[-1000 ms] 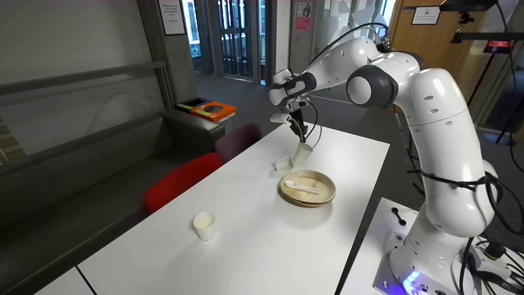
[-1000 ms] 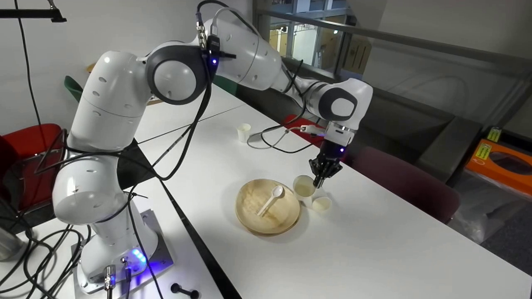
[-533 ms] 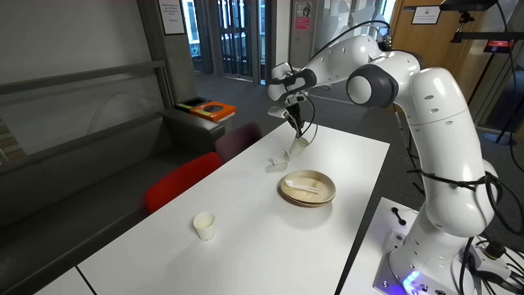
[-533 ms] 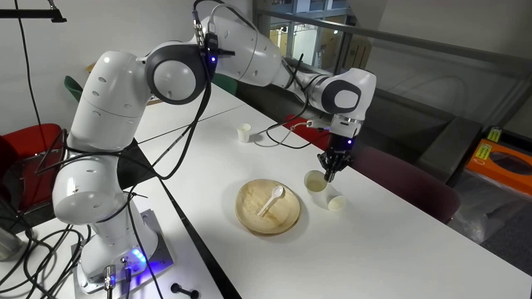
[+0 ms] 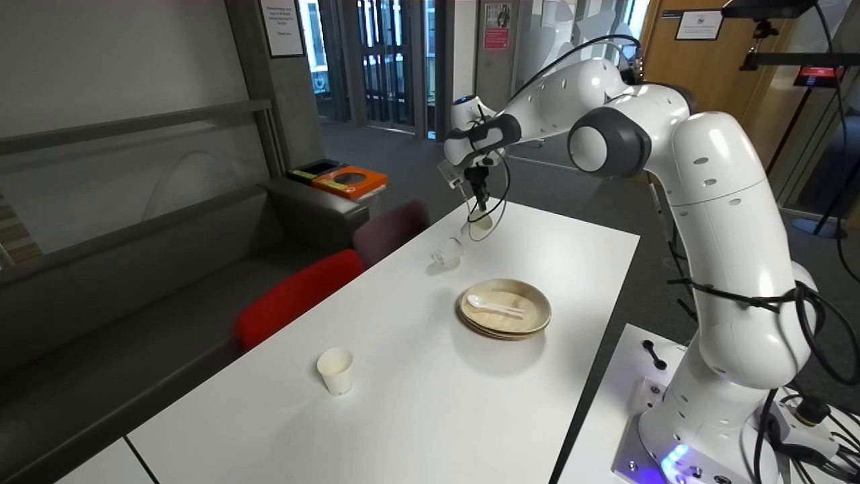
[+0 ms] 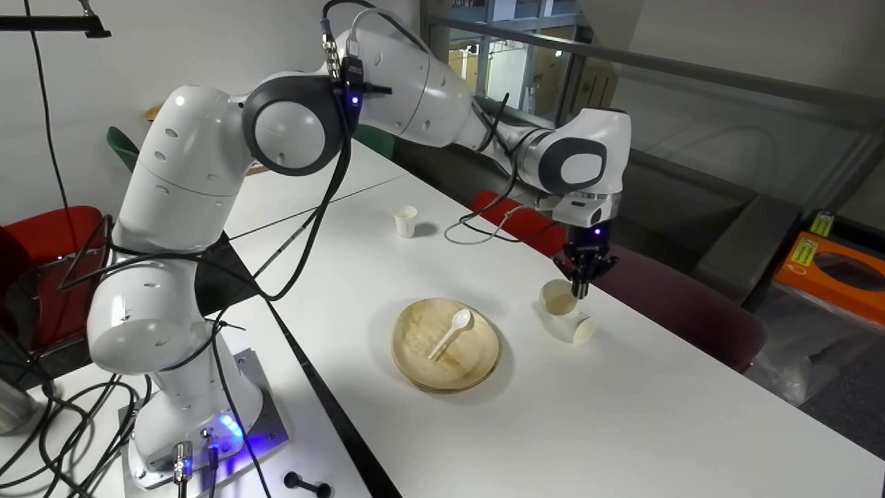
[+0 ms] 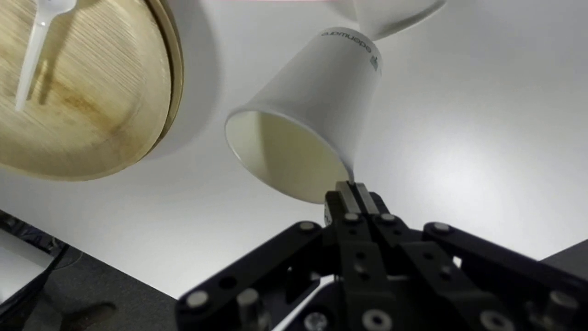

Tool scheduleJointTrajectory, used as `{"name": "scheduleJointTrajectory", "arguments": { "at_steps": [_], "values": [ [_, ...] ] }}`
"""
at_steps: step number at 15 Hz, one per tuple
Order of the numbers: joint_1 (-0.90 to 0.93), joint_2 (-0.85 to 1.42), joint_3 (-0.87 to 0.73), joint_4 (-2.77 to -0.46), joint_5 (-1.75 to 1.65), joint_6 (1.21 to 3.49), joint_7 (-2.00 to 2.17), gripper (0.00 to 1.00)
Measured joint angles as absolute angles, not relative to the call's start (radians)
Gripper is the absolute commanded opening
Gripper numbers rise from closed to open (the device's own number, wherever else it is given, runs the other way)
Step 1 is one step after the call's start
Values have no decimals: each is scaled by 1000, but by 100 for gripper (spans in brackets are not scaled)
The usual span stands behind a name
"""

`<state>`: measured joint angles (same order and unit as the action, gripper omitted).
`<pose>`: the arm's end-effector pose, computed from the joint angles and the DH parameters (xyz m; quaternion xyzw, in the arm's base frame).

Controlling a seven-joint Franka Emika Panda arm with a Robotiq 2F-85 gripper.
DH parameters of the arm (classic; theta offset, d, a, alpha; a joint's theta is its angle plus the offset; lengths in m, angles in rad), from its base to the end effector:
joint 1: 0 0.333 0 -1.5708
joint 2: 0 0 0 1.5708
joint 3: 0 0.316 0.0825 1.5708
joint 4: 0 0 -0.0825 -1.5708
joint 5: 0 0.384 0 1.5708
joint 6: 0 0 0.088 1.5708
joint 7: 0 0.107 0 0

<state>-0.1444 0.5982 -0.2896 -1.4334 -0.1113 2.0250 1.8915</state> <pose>0.6605 -0.2708 0.3583 0.4374 -0.8898 0.0926 0.0921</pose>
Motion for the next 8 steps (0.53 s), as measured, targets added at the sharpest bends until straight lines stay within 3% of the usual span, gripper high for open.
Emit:
{"name": "scheduleJointTrajectory", "arguments": {
  "at_steps": [8],
  "values": [
    [-157,672,-323,-1408,-110,2166,2082,0]
  ]
}}
